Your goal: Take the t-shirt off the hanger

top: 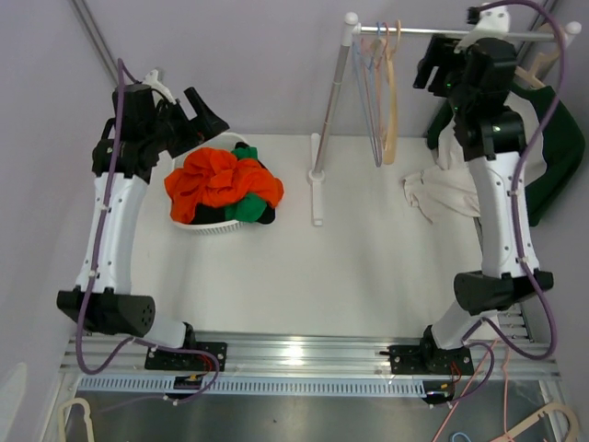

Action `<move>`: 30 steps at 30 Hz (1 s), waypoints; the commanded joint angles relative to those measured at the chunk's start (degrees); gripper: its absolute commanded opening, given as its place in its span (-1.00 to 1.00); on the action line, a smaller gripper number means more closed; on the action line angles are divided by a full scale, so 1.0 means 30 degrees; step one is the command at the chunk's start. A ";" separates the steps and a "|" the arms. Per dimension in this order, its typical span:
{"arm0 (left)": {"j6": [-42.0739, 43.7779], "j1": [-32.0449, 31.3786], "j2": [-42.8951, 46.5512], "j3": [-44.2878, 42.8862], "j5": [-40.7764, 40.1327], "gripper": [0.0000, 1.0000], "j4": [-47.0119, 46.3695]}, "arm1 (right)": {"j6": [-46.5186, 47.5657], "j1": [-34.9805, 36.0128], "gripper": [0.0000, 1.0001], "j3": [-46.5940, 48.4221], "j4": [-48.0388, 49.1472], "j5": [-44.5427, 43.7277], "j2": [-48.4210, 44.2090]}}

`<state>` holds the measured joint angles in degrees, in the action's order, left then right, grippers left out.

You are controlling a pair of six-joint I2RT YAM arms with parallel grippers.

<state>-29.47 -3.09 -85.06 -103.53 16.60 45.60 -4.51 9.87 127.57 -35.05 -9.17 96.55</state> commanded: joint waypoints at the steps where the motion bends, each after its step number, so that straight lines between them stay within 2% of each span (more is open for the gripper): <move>1: 0.1005 -0.1307 0.1455 -0.0296 -0.0404 0.99 0.0355 | 0.0334 -0.1586 0.57 0.0016 -0.0795 -0.2039 -0.1568; 8: 0.1943 -0.3976 0.3711 0.0114 -0.0581 0.99 -0.0933 | 0.0682 -0.4343 0.71 0.0571 -0.1999 -0.4207 -0.0488; 9: 0.2205 -0.4240 0.4032 0.0114 -0.0669 0.99 -0.0992 | 0.1003 -0.4431 0.88 0.0747 -0.1738 -0.4673 -0.0108; 10: 0.2352 -0.4794 0.4123 0.0114 -0.0728 0.99 -0.1022 | 0.1325 -0.4461 0.97 0.0778 -0.1416 -0.5200 0.0099; 17: 0.3261 -0.6556 0.4796 0.0815 -0.1079 0.99 -0.0787 | 0.2617 -0.5894 0.99 0.2797 -0.1208 -0.5672 0.2384; 23: 0.3467 -0.6820 0.5469 0.1987 -0.1256 0.99 -0.0846 | 0.2384 -0.6979 0.99 0.2889 -0.0447 -0.6465 0.3263; 30: 0.3760 -0.6909 0.5764 0.2341 -0.1608 0.99 -0.0934 | 0.2178 -0.8152 0.99 0.3209 0.0839 -0.5324 0.4347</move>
<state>-19.79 -23.20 -69.60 -96.42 12.56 44.05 1.76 -13.67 134.61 -36.91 -26.28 108.03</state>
